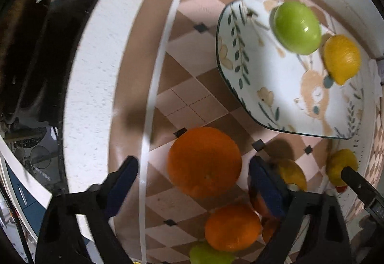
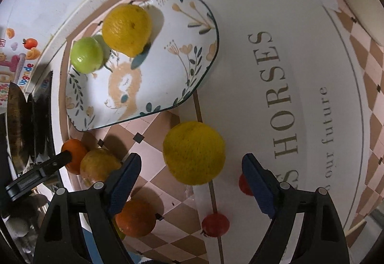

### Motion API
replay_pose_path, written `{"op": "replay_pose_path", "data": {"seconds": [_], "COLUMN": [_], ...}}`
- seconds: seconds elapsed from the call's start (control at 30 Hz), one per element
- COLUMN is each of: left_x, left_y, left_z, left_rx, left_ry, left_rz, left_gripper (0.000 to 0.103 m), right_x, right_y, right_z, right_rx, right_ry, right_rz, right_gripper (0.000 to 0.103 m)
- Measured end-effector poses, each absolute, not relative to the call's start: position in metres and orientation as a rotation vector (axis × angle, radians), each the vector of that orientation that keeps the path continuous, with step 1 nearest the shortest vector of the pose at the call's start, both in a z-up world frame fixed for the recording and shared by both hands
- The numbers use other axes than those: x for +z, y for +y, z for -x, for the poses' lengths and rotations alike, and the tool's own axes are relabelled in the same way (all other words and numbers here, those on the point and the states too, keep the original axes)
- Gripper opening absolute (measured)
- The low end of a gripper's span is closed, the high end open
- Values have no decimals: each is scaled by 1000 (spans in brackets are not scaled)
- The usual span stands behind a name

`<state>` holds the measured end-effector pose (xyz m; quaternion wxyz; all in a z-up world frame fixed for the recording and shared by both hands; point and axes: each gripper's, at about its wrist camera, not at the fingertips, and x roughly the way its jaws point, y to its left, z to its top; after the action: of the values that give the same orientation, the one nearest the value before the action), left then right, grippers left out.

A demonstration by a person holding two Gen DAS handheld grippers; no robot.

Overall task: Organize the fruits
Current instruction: 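Grasp the orange with the left tool while the right tool grasps the yellow lemon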

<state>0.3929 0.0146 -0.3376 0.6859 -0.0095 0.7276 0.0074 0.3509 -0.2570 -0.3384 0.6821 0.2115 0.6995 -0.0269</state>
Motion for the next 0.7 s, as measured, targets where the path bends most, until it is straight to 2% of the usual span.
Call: {"op": "replay_pose_path", "data": {"seconds": [0.03,0.1,0.13,0.2,0.7], "left_x": [-340,-343,-342,-341,-332], "left_y": [14,13,12,9,30], "left_z": [-393,-390,-389,-384,-343], "left_rx": [2,-26,-30,-25,-11], "left_ry": [1632,1629,1623,1612,1584], "left_rz": [35,64,62,40,77], "left_gripper": [77,64,64,64,63], "right_x": [-342,-349,-351,-357,-357], "right_y": [-256,-254,-253,-250,-215], "right_z": [-352,-355,-356,-358,-347], "right_rx": [-61,-56,-55,-47,15], "right_ry": [1575,1593,1600,1615,1620], "right_rz": [-473,-465,-460,-447,-300], "right_gripper": [87,77,75,63,61]}}
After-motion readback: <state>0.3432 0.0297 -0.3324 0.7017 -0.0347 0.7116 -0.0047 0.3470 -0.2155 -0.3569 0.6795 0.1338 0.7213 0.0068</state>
